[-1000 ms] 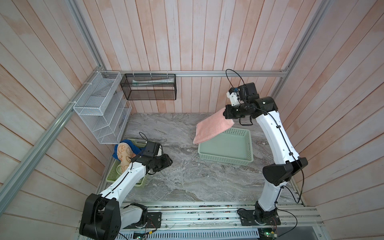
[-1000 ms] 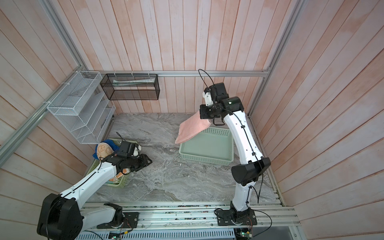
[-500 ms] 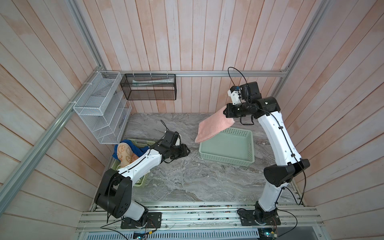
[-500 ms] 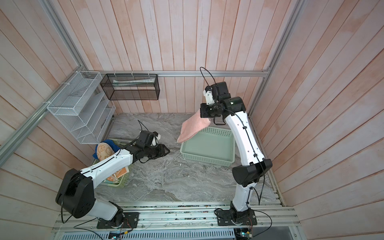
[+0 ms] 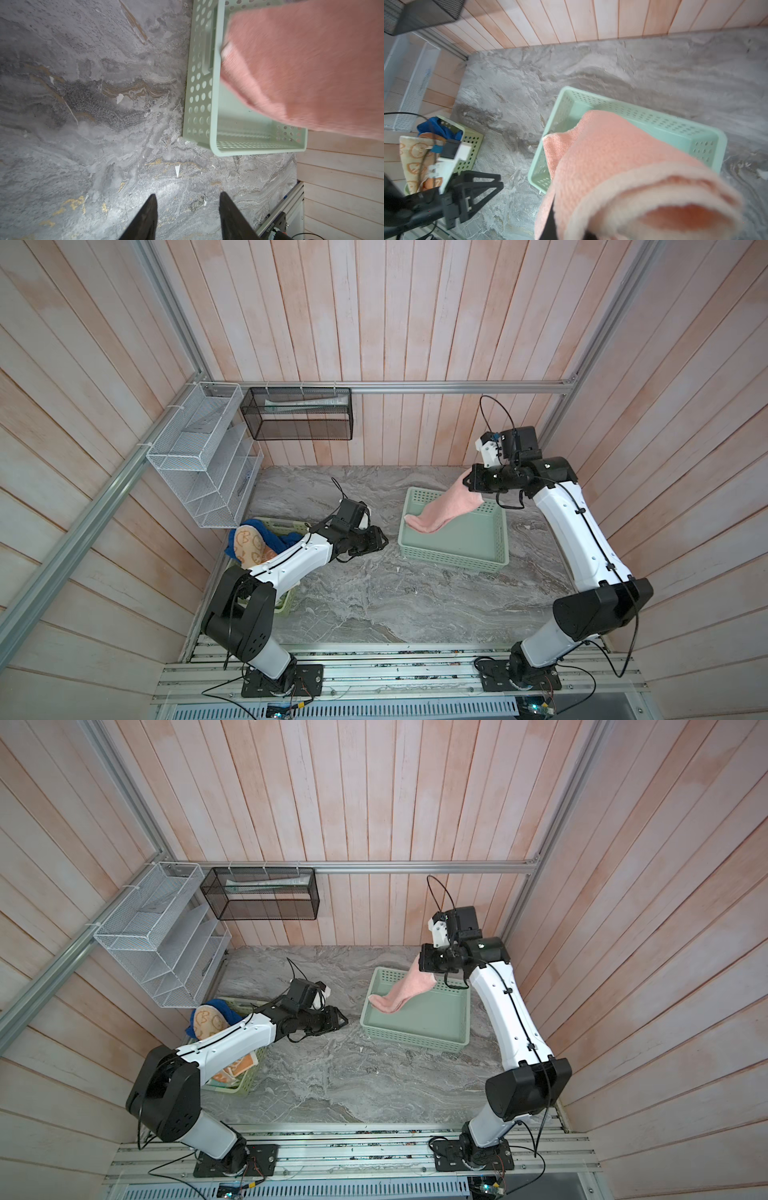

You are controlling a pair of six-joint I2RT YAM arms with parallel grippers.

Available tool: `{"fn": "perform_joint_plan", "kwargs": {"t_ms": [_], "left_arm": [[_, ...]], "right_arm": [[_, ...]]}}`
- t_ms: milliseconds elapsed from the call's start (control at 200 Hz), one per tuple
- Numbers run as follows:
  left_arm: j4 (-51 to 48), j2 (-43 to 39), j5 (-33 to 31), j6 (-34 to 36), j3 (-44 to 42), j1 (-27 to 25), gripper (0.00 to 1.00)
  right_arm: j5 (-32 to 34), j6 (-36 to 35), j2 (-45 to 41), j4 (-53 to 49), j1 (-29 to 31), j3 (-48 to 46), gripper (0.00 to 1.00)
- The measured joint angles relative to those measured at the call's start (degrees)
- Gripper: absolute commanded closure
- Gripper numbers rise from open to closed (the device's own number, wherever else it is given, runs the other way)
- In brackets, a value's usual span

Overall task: Fold and stack the towels
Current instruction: 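Lower the pink towel into the mint-green basket with the right gripper, then open the right gripper and press the pink towel flat in the basket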

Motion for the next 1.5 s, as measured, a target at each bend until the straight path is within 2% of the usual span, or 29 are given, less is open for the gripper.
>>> {"fn": "perform_joint_plan", "kwargs": {"t_ms": [90, 190, 355, 410, 485, 595, 675, 800, 950, 1050, 1185, 1430, 1495], "left_arm": [[-0.02, 0.22, 0.0, 0.0, 0.0, 0.0, 0.5], [0.0, 0.28, 0.02, 0.0, 0.0, 0.0, 0.5], [-0.2, 2.62, 0.33, 0.31, 1.16, -0.33, 0.49], [-0.48, 4.24, 0.35, 0.57, 2.69, -0.74, 0.49], [-0.48, 5.35, 0.33, 0.76, 4.28, -1.27, 0.49], [-0.46, 5.4, 0.31, 1.16, 5.6, -1.66, 0.49], [-0.5, 5.4, 0.17, 1.33, 5.68, -1.66, 0.49], [-0.63, 5.4, 0.17, 1.36, 5.68, -1.66, 0.49], [-0.63, 5.55, 0.2, 1.38, 5.66, -1.66, 0.49], [-0.59, 6.05, 0.2, 1.57, 5.66, -1.66, 0.49], [0.0, 7.39, 0.5, 1.57, 5.66, -1.66, 0.47], [2.71, 13.44, 4.87, 1.09, 8.44, -1.68, 0.45], [3.52, 14.91, 6.05, 0.96, 9.75, -1.73, 0.5]], "right_arm": [[-1.16, -0.24, 0.72, 2.12, -3.34, -9.53, 1.0], [-1.05, -0.61, 1.7, 3.06, -5.51, -15.89, 1.0], [1.77, -3.1, 4.28, 3.69, -6.95, -17.44, 1.0], [4.02, -3.65, 5.88, 3.89, -7.08, -17.35, 0.93], [7.87, -3.93, 8.7, 3.61, -7.1, -17.0, 0.73], [14.08, -3.52, 10.84, 3.06, -6.82, -16.35, 0.58], [18.56, -3.26, 10.6, 1.42, -6.23, -14.93, 0.54], [25.18, -2.21, 9.16, -0.55, -4.24, -10.62, 0.52], [29.55, -1.07, 7.34, -0.9, -0.63, -7.02, 0.51], [28.72, -0.37, 7.96, 0.07, 1.44, -6.62, 0.55], [22.12, 0.46, 12.11, 4.63, 2.36, -7.3, 0.6], [11.52, 1.88, 23.08, 13.7, 2.43, -9.22, 0.67], [10.01, 1.95, 24.9, 15.41, 2.56, -9.29, 0.69]]}}
